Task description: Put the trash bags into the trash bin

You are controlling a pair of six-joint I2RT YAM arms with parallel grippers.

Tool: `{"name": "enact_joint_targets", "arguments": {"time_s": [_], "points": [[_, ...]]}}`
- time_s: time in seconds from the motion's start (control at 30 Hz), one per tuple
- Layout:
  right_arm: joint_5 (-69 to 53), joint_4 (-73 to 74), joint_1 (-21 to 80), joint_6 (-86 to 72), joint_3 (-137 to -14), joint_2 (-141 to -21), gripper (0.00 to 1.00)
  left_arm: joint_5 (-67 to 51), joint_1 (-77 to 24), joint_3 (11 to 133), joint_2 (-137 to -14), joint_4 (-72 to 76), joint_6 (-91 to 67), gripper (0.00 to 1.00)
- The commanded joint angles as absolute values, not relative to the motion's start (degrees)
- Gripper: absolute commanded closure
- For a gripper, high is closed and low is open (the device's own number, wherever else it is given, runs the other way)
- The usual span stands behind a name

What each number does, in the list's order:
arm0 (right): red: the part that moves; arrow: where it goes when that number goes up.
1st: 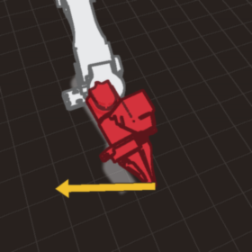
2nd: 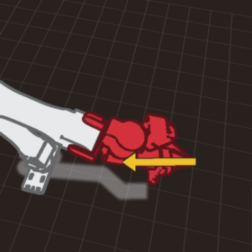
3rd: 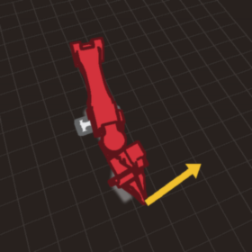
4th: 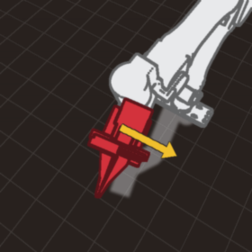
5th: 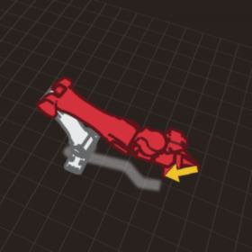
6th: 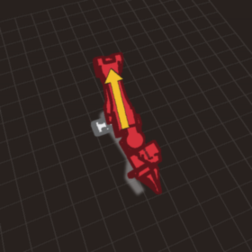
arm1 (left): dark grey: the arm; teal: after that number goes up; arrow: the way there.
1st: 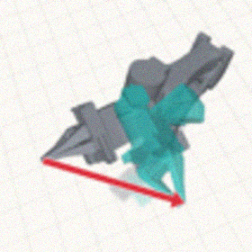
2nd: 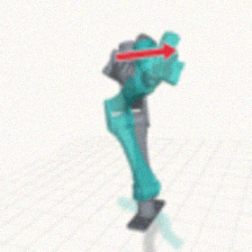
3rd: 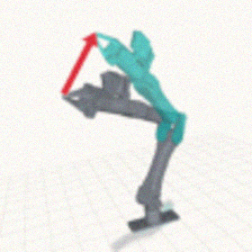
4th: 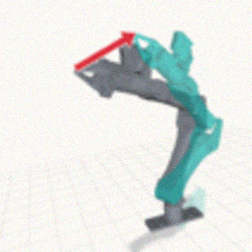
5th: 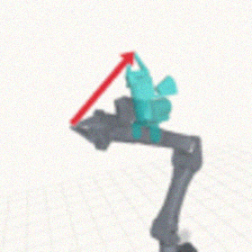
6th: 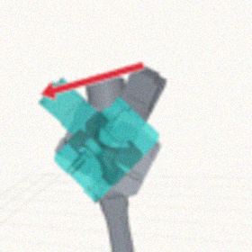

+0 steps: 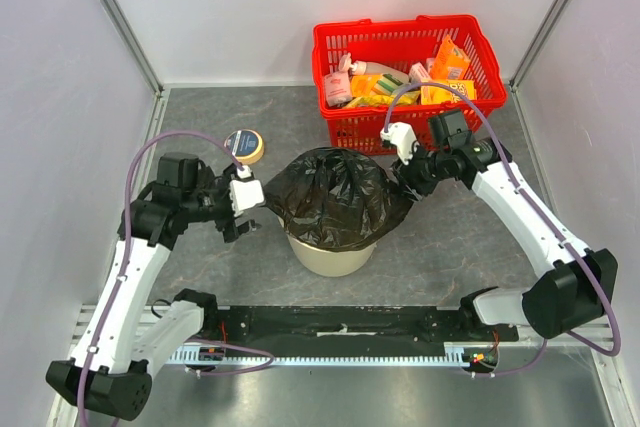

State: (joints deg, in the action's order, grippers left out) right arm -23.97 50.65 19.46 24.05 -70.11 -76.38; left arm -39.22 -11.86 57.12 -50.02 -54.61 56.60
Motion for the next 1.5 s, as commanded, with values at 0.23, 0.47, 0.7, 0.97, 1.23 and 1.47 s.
{"name": "enact_joint_targets", "arguments": {"time_s": [0.23,0.47,0.7,0.97,1.23,1.47], "points": [[-22.41,55.98,19.07,25.84,-75.49,-76.29,0.35,-44.38,-11.60,61.79,-48.16,-48.34,49.75,0.05],[-21.80,57.83,19.16,25.93,-75.85,-75.24,0.27,-49.65,-11.86,59.15,-48.95,-44.12,49.83,0.04],[-19.42,60.20,19.07,26.37,-77.25,-73.04,0.25,-55.02,-12.57,57.84,-50.01,-43.86,50.45,0.12],[-20.21,62.75,19.07,26.46,-78.40,-69.44,0.23,-55.90,-13.71,54.50,-49.57,-45.17,52.47,0.73],[-20.39,64.16,19.07,26.46,-79.27,-68.03,0.22,-56.95,-14.41,54.93,-48.60,-47.63,52.47,0.98],[-26.35,70.30,19.07,30.31,-82.35,-66.36,0.19,-56.34,-14.41,58.62,-48.17,-53.52,55.89,0.98]]}}
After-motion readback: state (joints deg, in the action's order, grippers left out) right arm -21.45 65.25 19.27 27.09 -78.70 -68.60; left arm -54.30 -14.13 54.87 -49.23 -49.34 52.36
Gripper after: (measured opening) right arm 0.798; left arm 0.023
